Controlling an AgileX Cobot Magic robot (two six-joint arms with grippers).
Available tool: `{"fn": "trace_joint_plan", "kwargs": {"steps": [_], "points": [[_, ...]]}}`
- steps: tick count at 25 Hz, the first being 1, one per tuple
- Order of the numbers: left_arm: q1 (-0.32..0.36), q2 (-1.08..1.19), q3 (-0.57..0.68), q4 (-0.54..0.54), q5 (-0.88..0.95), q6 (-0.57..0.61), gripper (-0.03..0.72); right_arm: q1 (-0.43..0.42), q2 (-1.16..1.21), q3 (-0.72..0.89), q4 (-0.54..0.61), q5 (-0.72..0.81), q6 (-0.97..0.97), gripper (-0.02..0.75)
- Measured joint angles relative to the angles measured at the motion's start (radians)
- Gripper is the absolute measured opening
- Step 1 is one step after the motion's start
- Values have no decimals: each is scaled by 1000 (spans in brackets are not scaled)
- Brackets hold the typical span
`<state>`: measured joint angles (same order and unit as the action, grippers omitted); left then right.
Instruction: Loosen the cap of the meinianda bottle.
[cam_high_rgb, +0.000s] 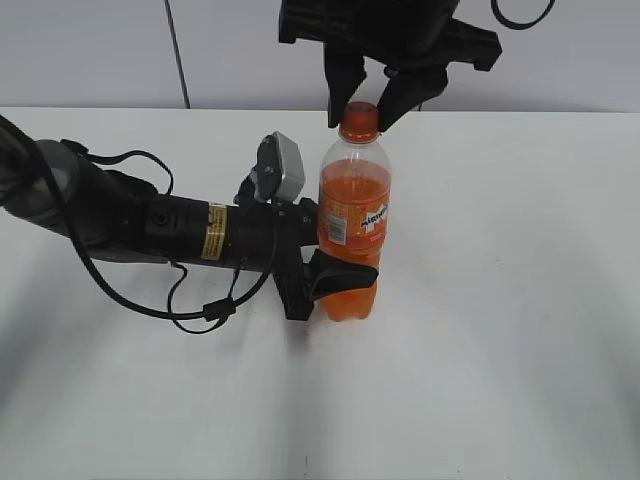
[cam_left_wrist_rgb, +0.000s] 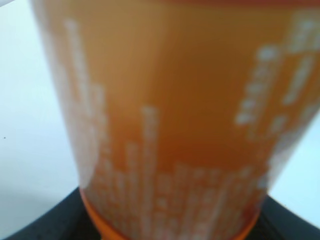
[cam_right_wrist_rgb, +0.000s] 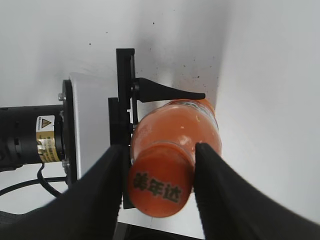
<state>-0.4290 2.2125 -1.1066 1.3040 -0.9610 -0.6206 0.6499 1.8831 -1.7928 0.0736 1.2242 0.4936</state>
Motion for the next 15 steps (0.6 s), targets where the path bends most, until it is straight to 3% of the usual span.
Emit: {"fn": "trace_joint_plan", "kwargs": {"steps": [6,15], "points": [[0,0,0,0,1,0,409,0,0,0,-7,5,-13,294],[0,0,0,0,1,0,409,0,0,-1,-6,7,-125,287]]}}
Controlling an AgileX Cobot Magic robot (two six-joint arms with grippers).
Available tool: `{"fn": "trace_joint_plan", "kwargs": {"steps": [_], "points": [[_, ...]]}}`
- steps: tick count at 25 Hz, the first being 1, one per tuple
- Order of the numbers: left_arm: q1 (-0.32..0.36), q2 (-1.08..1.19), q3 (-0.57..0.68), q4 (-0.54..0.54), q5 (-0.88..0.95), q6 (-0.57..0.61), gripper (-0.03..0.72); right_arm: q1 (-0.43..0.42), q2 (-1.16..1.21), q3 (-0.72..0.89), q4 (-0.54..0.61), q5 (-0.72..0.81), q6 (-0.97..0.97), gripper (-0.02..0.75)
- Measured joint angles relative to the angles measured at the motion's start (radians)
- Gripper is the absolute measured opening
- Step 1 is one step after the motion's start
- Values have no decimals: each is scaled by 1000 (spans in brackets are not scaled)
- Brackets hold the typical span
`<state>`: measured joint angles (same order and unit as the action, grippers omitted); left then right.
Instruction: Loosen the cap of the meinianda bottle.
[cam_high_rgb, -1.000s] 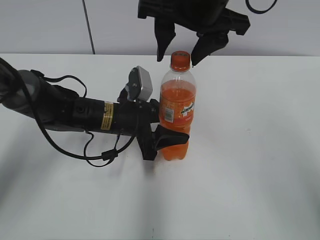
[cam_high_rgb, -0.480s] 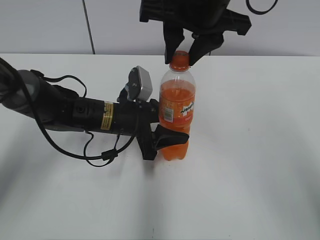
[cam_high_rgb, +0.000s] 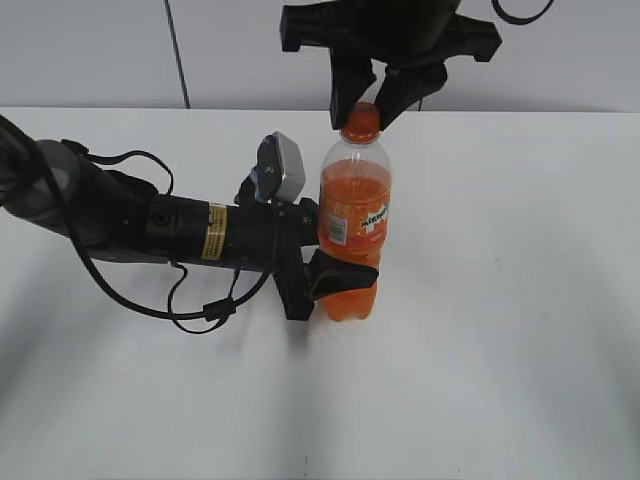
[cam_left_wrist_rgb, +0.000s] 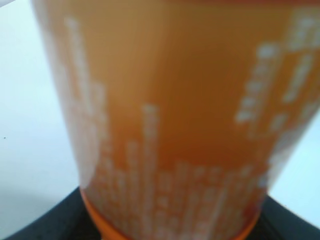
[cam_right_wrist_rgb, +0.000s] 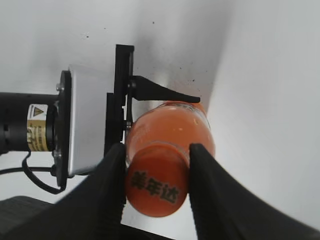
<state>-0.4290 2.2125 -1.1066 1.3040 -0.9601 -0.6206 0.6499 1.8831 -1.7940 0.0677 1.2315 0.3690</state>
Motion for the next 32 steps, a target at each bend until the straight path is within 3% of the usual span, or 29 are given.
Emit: {"fn": "trace_joint_plan", "kwargs": {"steps": [12,32], "points": [[0,0,0,2,-1,0,405,0,0,0,19,-1,-532,279],[1,-2,0,11,-4,5,402,0,0,0,89,-1,-1138,278]]}}
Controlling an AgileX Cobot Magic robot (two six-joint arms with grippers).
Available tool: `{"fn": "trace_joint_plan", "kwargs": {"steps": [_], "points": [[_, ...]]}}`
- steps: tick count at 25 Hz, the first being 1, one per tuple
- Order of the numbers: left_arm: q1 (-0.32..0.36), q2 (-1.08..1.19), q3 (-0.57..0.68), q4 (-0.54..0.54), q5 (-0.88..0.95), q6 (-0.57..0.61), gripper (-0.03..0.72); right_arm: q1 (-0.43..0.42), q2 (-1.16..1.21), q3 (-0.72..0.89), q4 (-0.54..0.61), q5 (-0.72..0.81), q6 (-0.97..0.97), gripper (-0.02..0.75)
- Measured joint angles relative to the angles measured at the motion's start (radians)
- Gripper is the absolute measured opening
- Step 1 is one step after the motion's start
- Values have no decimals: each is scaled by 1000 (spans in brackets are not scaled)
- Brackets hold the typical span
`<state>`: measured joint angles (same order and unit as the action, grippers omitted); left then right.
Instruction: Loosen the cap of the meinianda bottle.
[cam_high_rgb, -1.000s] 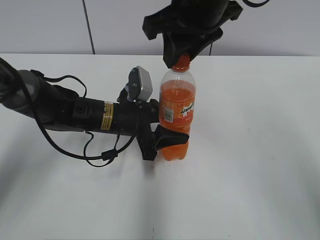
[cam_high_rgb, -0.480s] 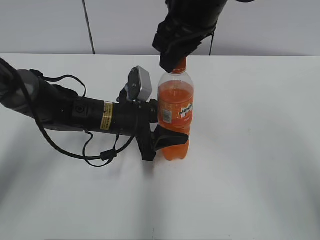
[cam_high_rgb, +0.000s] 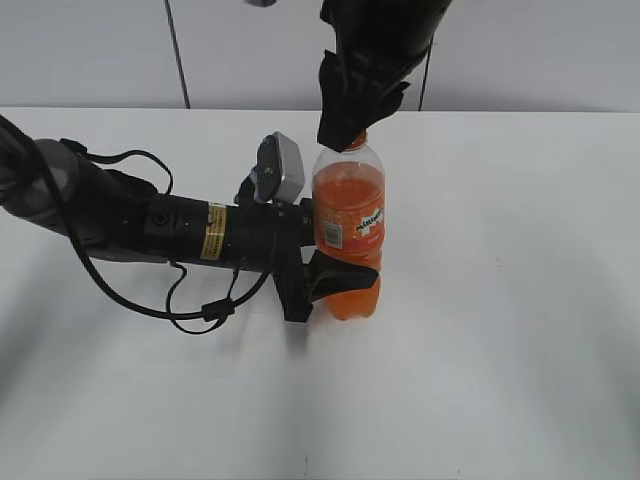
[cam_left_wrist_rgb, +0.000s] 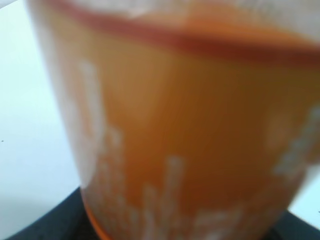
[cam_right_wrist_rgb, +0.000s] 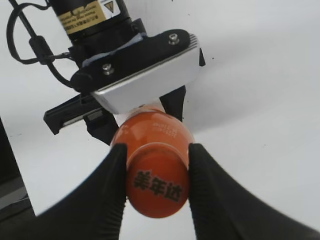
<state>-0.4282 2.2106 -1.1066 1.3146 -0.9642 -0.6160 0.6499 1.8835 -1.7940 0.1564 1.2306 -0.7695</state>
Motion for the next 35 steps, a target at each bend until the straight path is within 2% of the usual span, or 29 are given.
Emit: {"fn": "trace_joint_plan", "kwargs": {"steps": [22,35], "points": [[0,1,0,-2,-16,2,401,0,0,-3,13,9,-586,278],[0,2,0,-8,-16,1,401,0,0,-6,12,13,-838,278]]}}
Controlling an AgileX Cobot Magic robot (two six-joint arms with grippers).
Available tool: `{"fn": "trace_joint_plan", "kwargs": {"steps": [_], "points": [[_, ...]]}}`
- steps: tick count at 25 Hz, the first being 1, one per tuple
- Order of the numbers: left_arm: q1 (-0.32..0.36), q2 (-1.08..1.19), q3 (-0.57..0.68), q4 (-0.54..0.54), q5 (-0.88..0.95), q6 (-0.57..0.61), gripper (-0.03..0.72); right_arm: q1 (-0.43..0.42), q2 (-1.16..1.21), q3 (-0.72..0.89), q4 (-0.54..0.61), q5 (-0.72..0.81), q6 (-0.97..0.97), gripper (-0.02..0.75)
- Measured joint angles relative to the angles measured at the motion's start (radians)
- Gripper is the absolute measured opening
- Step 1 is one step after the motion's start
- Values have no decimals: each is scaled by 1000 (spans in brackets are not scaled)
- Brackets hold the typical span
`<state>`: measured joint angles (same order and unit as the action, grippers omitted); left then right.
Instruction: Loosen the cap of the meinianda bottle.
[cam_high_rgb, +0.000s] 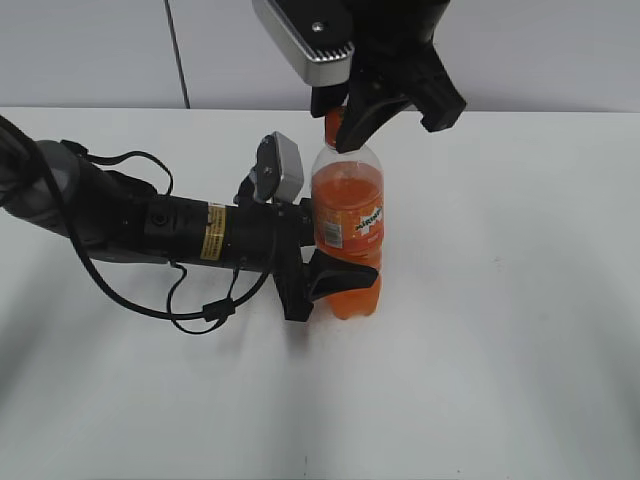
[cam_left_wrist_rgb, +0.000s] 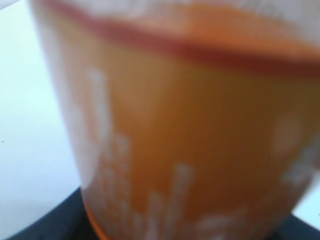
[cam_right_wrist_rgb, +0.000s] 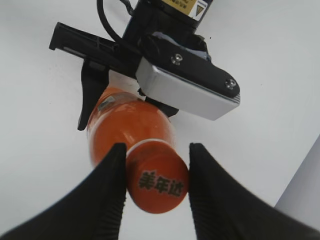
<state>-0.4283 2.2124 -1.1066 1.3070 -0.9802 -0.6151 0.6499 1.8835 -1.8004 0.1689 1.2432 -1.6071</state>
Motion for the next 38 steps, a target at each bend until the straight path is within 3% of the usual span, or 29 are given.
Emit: {"fn": "trace_joint_plan", "kwargs": {"steps": [25,38], "points": [[0,2,0,-5,0,-3,401,0,0,0,-12,-6,122,307],[-1,3,0,1,-6,-5,401,0,0,0,-2,-12,308,391]]}}
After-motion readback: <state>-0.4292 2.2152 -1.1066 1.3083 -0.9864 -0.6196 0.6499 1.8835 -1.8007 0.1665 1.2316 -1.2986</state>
